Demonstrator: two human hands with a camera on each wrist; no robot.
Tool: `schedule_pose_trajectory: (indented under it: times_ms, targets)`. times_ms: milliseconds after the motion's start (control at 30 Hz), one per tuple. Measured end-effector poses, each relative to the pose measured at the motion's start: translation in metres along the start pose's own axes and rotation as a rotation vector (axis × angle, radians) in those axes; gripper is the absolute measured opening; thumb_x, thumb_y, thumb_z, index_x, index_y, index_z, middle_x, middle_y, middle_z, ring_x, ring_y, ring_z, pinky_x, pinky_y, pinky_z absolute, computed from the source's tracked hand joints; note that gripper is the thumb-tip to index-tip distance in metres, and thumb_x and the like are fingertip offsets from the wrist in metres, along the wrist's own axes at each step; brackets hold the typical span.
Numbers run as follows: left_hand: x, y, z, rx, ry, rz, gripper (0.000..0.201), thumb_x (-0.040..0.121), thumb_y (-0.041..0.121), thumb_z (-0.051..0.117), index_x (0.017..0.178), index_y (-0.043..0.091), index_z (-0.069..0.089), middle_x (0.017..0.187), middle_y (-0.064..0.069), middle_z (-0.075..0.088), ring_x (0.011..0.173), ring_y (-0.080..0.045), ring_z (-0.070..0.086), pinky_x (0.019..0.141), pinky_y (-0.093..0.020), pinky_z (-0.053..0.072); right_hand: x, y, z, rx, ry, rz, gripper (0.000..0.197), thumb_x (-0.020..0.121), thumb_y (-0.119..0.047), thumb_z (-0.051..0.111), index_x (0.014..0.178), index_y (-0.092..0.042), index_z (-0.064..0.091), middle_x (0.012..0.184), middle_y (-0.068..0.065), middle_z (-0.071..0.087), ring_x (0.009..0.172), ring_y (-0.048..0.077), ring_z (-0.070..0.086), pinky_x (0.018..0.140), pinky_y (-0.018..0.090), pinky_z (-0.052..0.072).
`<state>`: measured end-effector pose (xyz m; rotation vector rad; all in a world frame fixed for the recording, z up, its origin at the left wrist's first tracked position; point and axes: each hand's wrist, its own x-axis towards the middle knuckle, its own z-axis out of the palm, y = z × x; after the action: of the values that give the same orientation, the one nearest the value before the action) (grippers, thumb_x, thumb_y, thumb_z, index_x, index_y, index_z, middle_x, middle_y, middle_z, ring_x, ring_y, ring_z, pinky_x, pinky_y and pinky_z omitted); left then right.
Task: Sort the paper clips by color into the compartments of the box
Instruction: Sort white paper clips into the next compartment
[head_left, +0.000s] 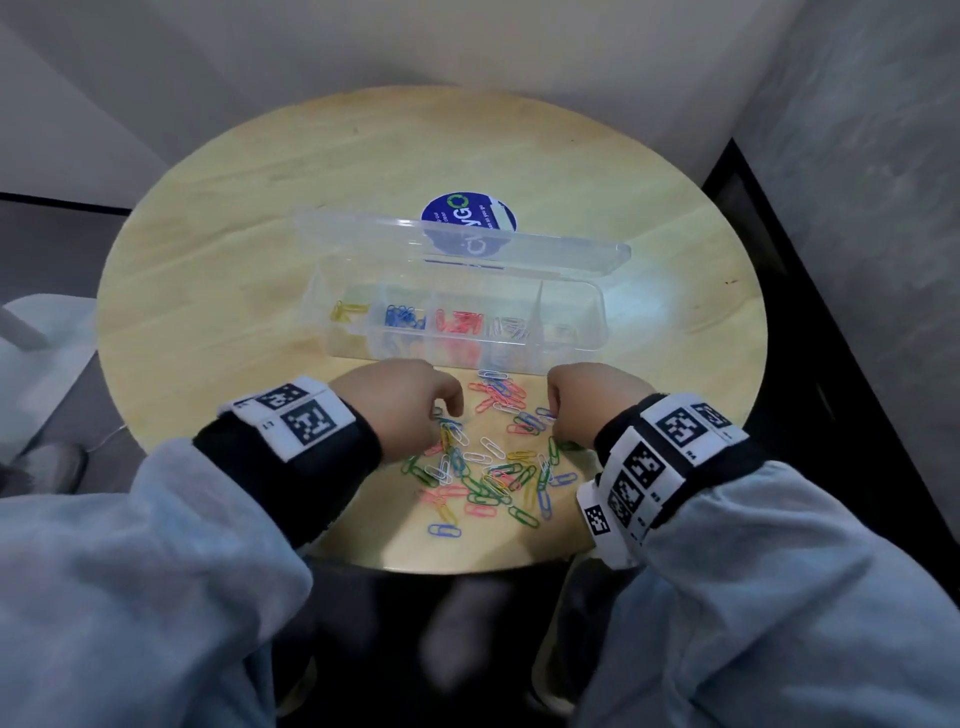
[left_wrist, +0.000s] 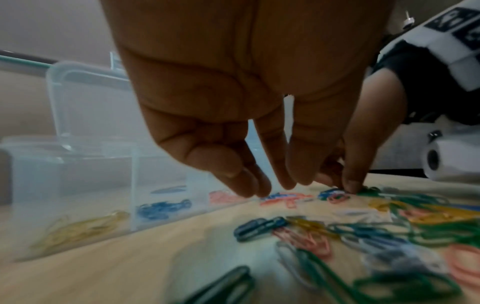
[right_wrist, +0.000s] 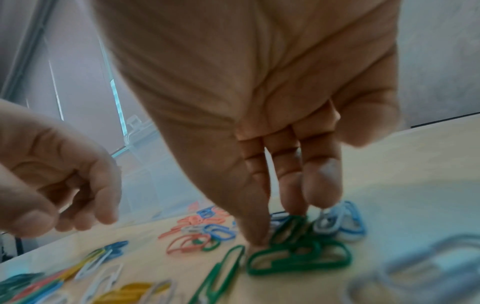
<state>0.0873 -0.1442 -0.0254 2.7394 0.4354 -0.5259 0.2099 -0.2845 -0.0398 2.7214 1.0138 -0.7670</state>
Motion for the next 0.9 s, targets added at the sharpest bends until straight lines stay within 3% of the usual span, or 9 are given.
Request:
schedule_pose_trajectory:
  times_ms: [67,233,333,500,633,733,800,900]
  targets:
    - [0.003,0.001,0.007,0.034,-0.006,0.015,0.032,0.087,0.02,0.053,0.116,0.033,0.06,0.114,0.002,0.056,0.108,-0.019,0.054,0.083,-0.027,0.041,0.0,0.0,0.0,0.009,0.023,-0.019,0.017,0.082,-0.004,0.048,0.088,-0.019,0.044,0.09,0.0,0.051,0.084,0.022,0.049,0.069,0.029,0.041]
    - [0.012,0.004,0.018,0.08,0.015,0.043,0.022,0.088,0.029,0.054,0.108,0.033,0.062,0.11,0.002,0.056,0.108,-0.02,0.054,0.077,-0.027,0.038,-0.001,-0.004,-0.001,0.034,-0.015,-0.052,0.019,0.08,-0.003,0.052,0.079,-0.021,0.05,0.074,-0.005,0.048,0.078,0.02,0.05,0.055,0.021,0.036]
    - [0.016,0.005,0.02,0.072,0.026,0.03,0.016,0.087,0.025,0.055,0.101,0.031,0.06,0.099,0.003,0.053,0.103,-0.02,0.055,0.073,-0.026,0.038,-0.002,-0.007,0.0,0.024,-0.023,-0.067,0.013,0.08,-0.007,0.056,0.082,-0.019,0.053,0.084,-0.001,0.056,0.082,0.021,0.054,0.064,0.026,0.043]
    - [0.02,0.003,0.021,0.069,0.008,0.011,0.009,0.085,0.021,0.058,0.084,0.028,0.053,0.088,0.006,0.05,0.085,-0.018,0.05,0.066,-0.027,0.035,0.0,-0.008,0.0,0.076,-0.058,-0.08,0.02,0.071,-0.004,0.062,0.067,-0.018,0.048,0.071,-0.001,0.054,0.069,0.02,0.051,0.059,0.026,0.043]
    - [0.018,-0.001,0.02,0.045,-0.001,0.009,0.004,0.085,0.023,0.06,0.089,0.023,0.06,0.091,0.004,0.055,0.089,-0.019,0.054,0.067,-0.026,0.036,-0.003,-0.006,-0.007,0.165,-0.041,-0.133,0.022,0.076,-0.006,0.058,0.063,-0.018,0.045,0.075,0.001,0.054,0.071,0.019,0.049,0.057,0.025,0.04]
    - [0.013,-0.004,0.012,-0.098,-0.003,0.013,0.006,0.085,0.026,0.062,0.082,0.023,0.058,0.082,0.007,0.054,0.081,-0.016,0.053,0.066,-0.025,0.037,-0.005,-0.005,-0.011,0.277,-0.017,-0.159,0.013,0.077,-0.006,0.056,0.073,-0.018,0.054,0.071,-0.004,0.054,0.067,0.015,0.05,0.058,0.024,0.041]
    - [0.009,-0.008,0.003,-0.237,0.01,-0.014,0.016,0.083,0.024,0.064,0.072,0.023,0.054,0.072,0.009,0.055,0.07,-0.014,0.052,0.059,-0.024,0.038,-0.006,-0.003,-0.011,0.375,-0.037,-0.149,0.019,0.078,-0.005,0.054,0.085,-0.02,0.062,0.065,-0.006,0.056,0.06,0.012,0.052,0.061,0.024,0.045]
    - [0.0,-0.018,-0.011,-0.54,0.029,-0.081,0.021,0.078,0.013,0.067,0.064,0.019,0.052,0.068,0.002,0.061,0.063,-0.014,0.055,0.065,-0.026,0.046,-0.008,-0.005,-0.012,0.554,-0.15,-0.151,0.023,0.083,0.0,0.048,0.083,-0.016,0.065,0.053,-0.005,0.057,0.043,0.006,0.052,0.05,0.016,0.045]
